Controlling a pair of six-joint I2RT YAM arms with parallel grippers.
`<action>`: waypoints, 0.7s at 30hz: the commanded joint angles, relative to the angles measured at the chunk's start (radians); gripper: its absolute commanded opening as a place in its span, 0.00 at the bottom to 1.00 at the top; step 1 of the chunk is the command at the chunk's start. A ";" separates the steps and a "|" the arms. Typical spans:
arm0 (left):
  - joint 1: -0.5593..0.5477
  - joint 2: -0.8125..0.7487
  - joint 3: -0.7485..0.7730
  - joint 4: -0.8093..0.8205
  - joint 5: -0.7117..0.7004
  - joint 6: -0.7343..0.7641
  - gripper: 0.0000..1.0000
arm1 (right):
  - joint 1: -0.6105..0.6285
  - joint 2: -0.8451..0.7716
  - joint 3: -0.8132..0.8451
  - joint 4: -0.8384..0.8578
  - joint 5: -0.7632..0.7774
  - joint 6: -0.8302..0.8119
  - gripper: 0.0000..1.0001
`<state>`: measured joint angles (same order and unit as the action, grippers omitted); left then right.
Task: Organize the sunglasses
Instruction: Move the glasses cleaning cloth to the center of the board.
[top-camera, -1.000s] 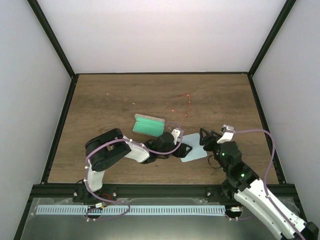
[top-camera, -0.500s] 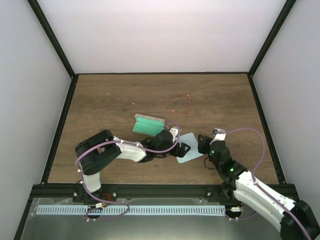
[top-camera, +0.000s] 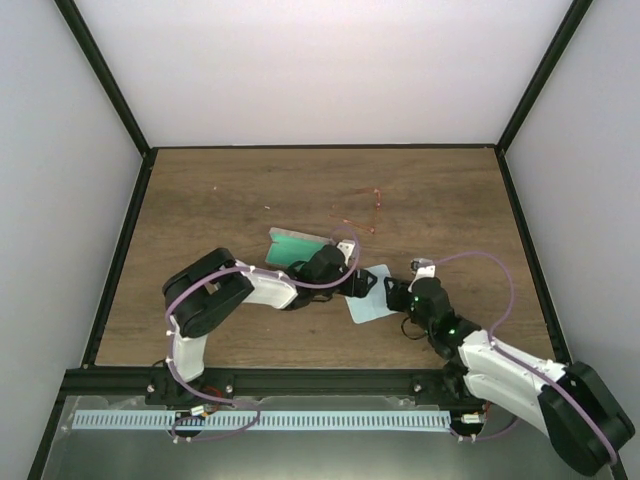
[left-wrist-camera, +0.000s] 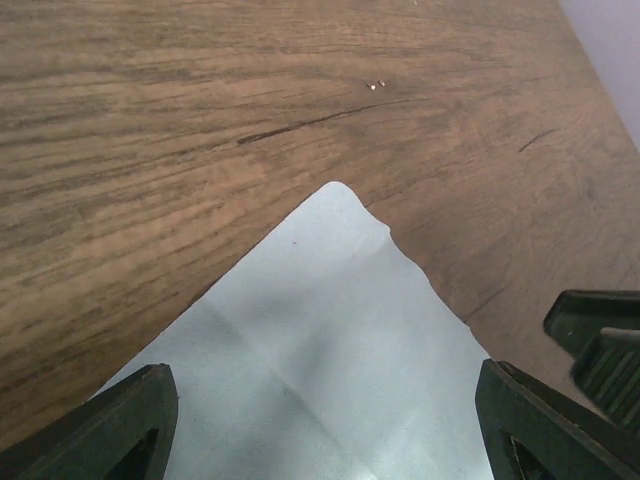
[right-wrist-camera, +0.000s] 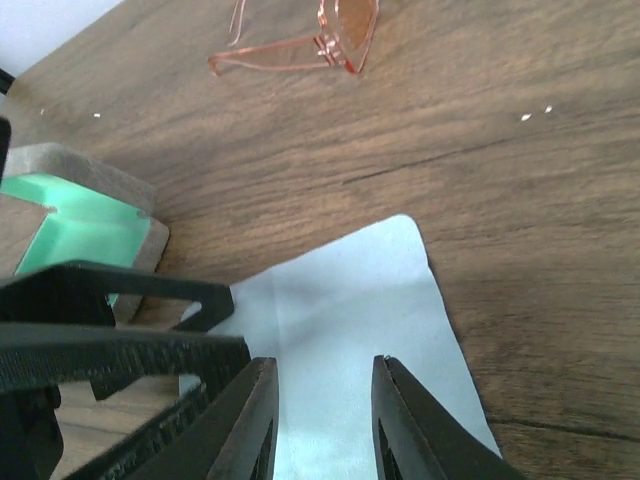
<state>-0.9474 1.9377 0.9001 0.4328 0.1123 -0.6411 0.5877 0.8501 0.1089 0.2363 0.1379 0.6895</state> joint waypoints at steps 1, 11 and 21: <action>0.024 0.040 0.005 -0.020 0.001 0.017 0.84 | -0.009 0.068 0.005 0.103 -0.052 0.011 0.28; 0.025 -0.006 -0.036 -0.016 -0.014 0.013 0.84 | -0.010 0.286 0.003 0.215 -0.104 0.042 0.31; 0.025 -0.028 -0.083 -0.002 -0.015 -0.002 0.84 | -0.009 0.413 0.053 0.236 -0.060 0.035 0.32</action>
<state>-0.9291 1.9244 0.8612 0.4667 0.1036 -0.6292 0.5846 1.2274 0.1223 0.4797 0.0460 0.7235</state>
